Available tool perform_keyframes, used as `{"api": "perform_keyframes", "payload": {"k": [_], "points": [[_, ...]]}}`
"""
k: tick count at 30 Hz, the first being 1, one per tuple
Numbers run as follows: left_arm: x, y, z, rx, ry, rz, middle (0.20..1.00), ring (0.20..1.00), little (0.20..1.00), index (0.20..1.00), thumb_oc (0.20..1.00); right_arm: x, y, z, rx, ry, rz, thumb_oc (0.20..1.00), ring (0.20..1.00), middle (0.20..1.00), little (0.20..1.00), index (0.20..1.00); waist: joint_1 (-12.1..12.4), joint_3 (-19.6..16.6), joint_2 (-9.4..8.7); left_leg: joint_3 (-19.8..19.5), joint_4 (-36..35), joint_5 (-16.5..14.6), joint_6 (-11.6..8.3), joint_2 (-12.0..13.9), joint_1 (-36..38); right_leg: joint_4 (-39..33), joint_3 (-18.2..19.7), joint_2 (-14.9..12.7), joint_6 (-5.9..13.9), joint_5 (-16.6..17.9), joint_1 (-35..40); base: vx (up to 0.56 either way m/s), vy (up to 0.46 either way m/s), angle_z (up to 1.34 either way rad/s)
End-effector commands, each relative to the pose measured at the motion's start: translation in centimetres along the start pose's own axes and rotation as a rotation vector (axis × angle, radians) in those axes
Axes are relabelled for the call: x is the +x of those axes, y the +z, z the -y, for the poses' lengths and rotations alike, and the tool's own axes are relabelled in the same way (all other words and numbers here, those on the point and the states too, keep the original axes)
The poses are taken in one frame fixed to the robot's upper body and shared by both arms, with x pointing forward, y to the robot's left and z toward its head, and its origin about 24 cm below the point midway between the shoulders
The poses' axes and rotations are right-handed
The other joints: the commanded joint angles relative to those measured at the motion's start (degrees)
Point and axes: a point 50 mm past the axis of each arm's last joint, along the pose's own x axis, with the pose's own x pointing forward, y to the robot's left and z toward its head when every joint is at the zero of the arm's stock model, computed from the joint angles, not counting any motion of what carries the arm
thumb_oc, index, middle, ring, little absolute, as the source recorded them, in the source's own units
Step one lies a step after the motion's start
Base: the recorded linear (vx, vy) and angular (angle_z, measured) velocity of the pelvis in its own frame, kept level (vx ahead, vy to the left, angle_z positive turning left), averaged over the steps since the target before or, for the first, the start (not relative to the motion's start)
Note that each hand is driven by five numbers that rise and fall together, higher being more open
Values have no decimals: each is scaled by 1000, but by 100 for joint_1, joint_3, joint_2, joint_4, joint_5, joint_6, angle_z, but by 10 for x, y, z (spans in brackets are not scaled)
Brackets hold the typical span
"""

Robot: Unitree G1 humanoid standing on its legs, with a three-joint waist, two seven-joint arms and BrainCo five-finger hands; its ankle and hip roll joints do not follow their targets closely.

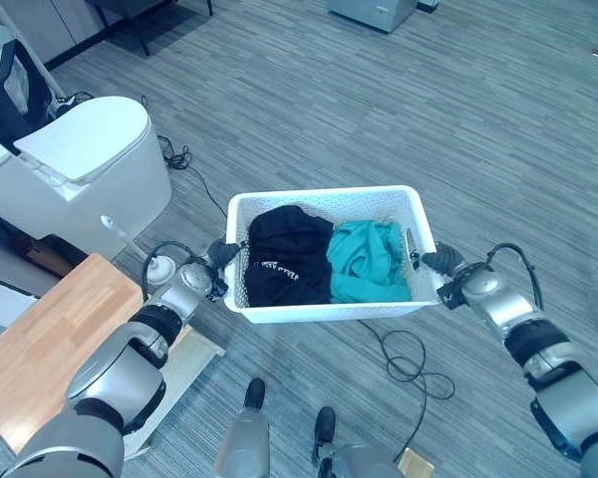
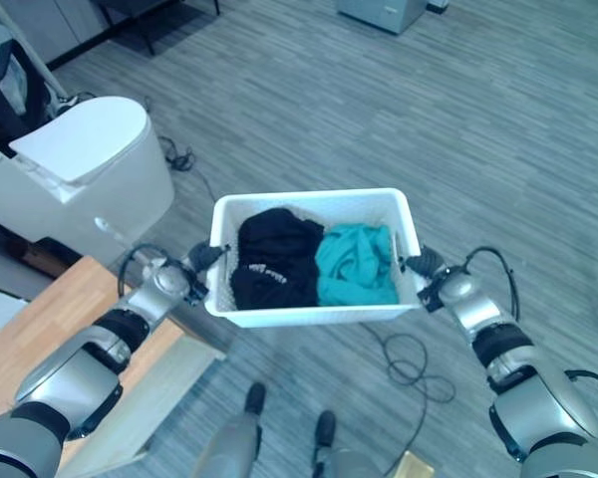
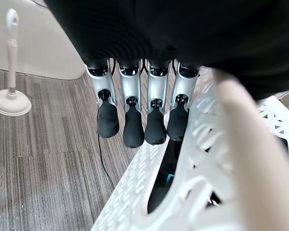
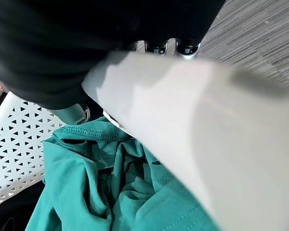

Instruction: Grab the laundry basket,head to the washer,open it,put in the laundry and shut it.

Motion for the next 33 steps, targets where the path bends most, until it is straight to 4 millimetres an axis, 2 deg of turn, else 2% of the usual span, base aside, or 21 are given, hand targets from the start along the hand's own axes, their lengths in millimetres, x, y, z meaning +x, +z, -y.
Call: {"api": "perform_keyframes", "payload": {"k": [1,3,6,9,10,11,12,14,17,18,19,21,22,23,24,27,29,30,31,32,33], "points": [[3,20,-41,-55,140,44,200,200,200,200,200,-13,40,39,101,-64,233,200,200,200,200,200,79,-523,-56,149,-637,46,144,333,-595,635,618,-164,746,-920,374,355,111,15],[2,17,-44,-51,150,42,200,200,200,200,200,-13,37,37,106,-74,229,200,200,200,200,200,158,-544,-67,241,-1161,109,89,444,-805,750,685,-220,796,-1183,655,404,127,9],[2,18,-42,-47,153,48,200,200,200,200,200,-10,32,32,113,-74,210,200,200,200,200,200,244,-646,-22,235,-1119,201,95,391,-732,794,733,-272,889,-1261,856,402,165,-22],[2,22,-40,-28,144,62,200,200,200,200,200,-7,28,29,115,-76,190,200,200,200,200,200,337,-770,-32,132,-877,208,177,176,-699,1061,864,-440,973,-1148,948,374,194,-32],[2,23,-40,-15,140,66,200,200,200,200,200,-6,29,27,116,-75,185,200,200,200,200,200,368,-808,-91,153,-660,85,255,20,-640,1393,963,-556,1056,-899,881,403,236,-67],[2,21,-37,-7,131,60,200,200,200,200,200,-1,26,19,135,-68,165,200,200,200,200,200,400,-893,-170,326,-477,-233,492,-208,-438,2261,1133,-731,1197,-28,594,573,337,-63],[3,20,-34,-5,128,56,200,200,200,200,200,1,24,14,147,-60,153,200,200,200,200,200,380,-937,-158,399,-495,-374,614,-249,-232,2870,1169,-796,1240,412,360,592,356,-59],[2,19,-30,-6,117,57,200,200,200,200,200,4,25,8,142,-51,143,200,200,200,200,200,308,-907,-8,462,-574,-562,810,-276,155,3931,1106,-846,1289,978,-130,438,289,-24],[4,25,-25,-2,108,73,200,200,200,200,200,4,20,9,156,-62,129,200,200,200,200,200,134,-833,189,500,-636,-706,874,-222,528,4467,846,-818,1258,1036,-645,367,163,15],[6,31,-19,8,95,78,200,200,200,200,200,3,21,14,136,-70,126,200,200,200,200,200,-159,-708,300,340,-713,-764,896,-293,879,4688,739,-616,1175,506,-1260,690,130,24],[7,29,-16,10,89,67,200,200,200,200,200,3,19,15,145,-76,122,200,200,200,200,200,-305,-668,298,230,-783,-841,884,-361,1117,4388,696,-490,1129,245,-1525,629,42,68],[8,30,-15,26,86,63,200,200,200,200,200,2,13,20,147,-88,103,200,200,200,200,200,-525,-645,292,97,-919,-984,803,-419,1439,3520,486,-472,1121,119,-1774,598,-71,85],[8,27,-17,27,98,47,200,200,200,200,200,2,9,22,150,-95,82,200,200,200,200,200,-719,-654,257,-69,-1049,-1277,730,-509,1841,2265,402,-519,1119,136,-2080,533,-104,73],[8,27,-17,26,98,47,200,200,200,200,200,2,9,22,150,-95,82,200,200,200,200,200,-721,-646,262,-72,-1051,-1279,729,-504,1852,2257,397,-515,1118,137,-2065,1029,-222,76],[7,19,-24,32,117,28,200,200,200,200,200,1,5,22,152,-91,72,200,200,200,200,200,-946,-719,223,-269,-1180,-1668,652,-522,2408,760,607,-673,1303,593,-2474,851,-204,59],[5,13,-27,42,125,13,200,200,200,200,200,1,3,20,160,-85,73,200,200,200,200,200,-1012,-765,277,-290,-1177,-1863,626,-449,2784,397,468,-688,1380,778,-2476,552,-134,36],[5,11,-23,39,121,15,200,200,200,200,200,-1,1,18,149,-72,73,200,200,200,200,200,-1093,-946,270,-338,-1070,-1934,577,-399,3123,582,551,-618,1303,1022,-2317,742,-224,22],[3,3,-16,30,95,-2,200,200,200,200,200,-2,4,18,121,-61,89,200,200,200,200,200,-1138,-1039,354,-267,-499,-1640,433,-272,3084,916,474,-500,1170,1003,-2222,625,-201,30],[3,2,-16,29,94,-2,200,200,200,200,200,-2,4,18,120,-61,88,200,200,200,200,200,-1145,-1044,369,-272,-473,-1660,429,-259,3070,928,463,-491,1166,992,-2228,499,-208,2],[3,2,-12,23,87,-3,200,200,200,200,200,-3,3,21,119,-68,88,200,200,200,200,200,-1191,-1052,356,-146,81,-1197,310,-185,2873,1027,457,-482,1078,957,-2146,353,-205,6],[3,3,-9,17,76,2,200,200,200,200,200,-6,1,23,134,-81,95,200,200,200,200,200,-1195,-1027,409,143,1007,-571,210,134,2582,1153,397,-390,899,772,-1937,343,-206,13]]}}
